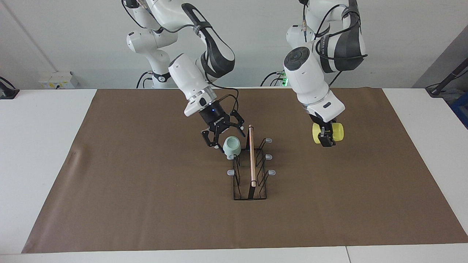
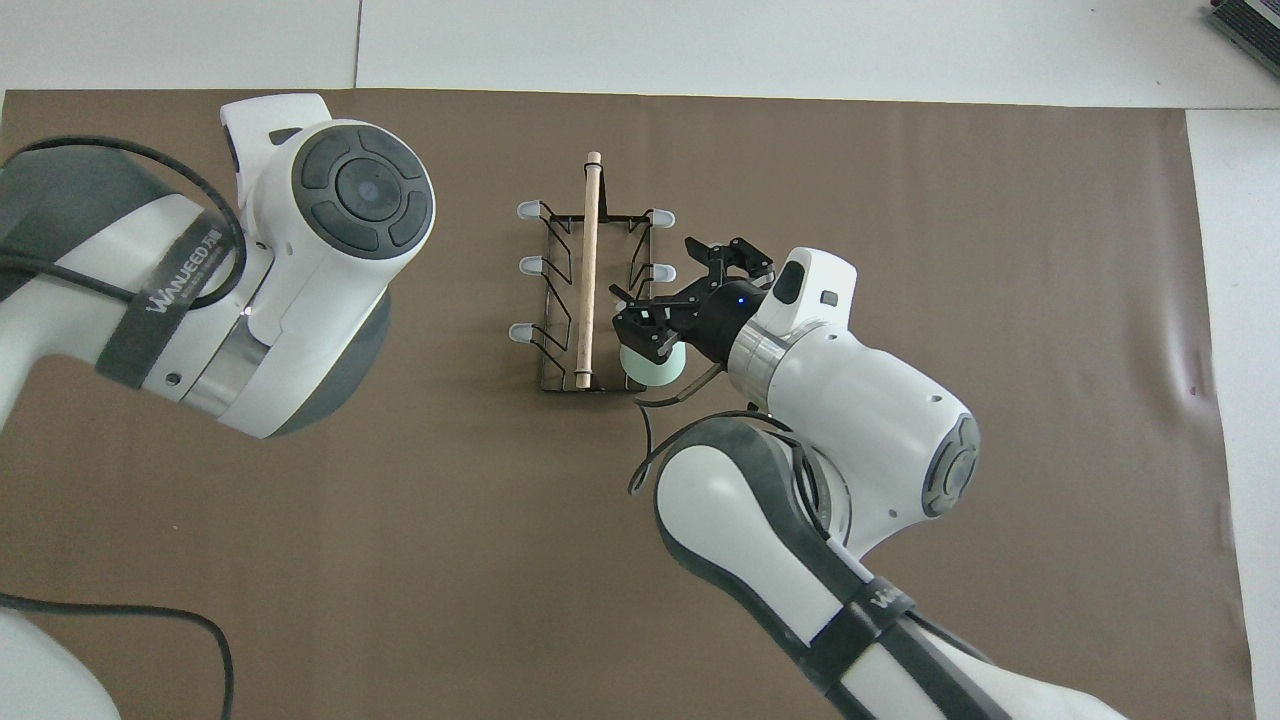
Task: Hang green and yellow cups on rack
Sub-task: 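Carry the green cup to the rack and hang it on a peg, then hang the yellow cup on a rack peg while the right gripper withdraws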
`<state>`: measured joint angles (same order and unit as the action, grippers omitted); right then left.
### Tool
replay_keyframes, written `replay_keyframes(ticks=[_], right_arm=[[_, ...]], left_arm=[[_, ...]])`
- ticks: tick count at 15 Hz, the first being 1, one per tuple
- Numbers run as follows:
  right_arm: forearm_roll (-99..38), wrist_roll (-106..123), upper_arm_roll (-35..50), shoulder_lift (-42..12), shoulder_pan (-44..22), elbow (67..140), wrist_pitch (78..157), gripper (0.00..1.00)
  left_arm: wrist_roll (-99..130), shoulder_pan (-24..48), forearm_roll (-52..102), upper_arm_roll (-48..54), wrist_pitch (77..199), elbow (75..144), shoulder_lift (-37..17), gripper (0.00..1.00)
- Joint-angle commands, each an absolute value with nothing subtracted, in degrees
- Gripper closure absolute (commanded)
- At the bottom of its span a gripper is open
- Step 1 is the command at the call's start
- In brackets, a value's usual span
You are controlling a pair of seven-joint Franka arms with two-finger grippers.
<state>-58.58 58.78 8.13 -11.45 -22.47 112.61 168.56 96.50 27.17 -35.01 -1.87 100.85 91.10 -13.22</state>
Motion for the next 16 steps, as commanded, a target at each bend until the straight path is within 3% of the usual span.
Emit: replay_keyframes(ticks=[1, 6, 11, 16], right_arm=[[-55.7, 68.5, 8.5, -11.2, -14.6, 109.9, 159.4, 0.0], [-46.0, 81.3, 8.5, -10.6, -5.2, 108.5, 147.2, 0.0], [-30.0, 85.3, 8.5, -8.5, 4.4, 103.5, 127.5, 0.0], [-18.6, 82.3, 8.2, -5.5, 6.2, 101.4, 114.3, 0.0]], left_arm=[[103.3, 28.9, -38.0, -2.5, 101.2, 92.9, -12.1, 1.0], [110.9, 34.5, -41.7, -2.5, 98.4, 93.4, -13.6, 1.0], [124.9, 41.0, -47.1, -2.5, 96.2, 93.0, -18.7, 1.0], [129.3, 43.6, -49.9, -2.7, 94.2, 92.3, -22.1, 1.0]])
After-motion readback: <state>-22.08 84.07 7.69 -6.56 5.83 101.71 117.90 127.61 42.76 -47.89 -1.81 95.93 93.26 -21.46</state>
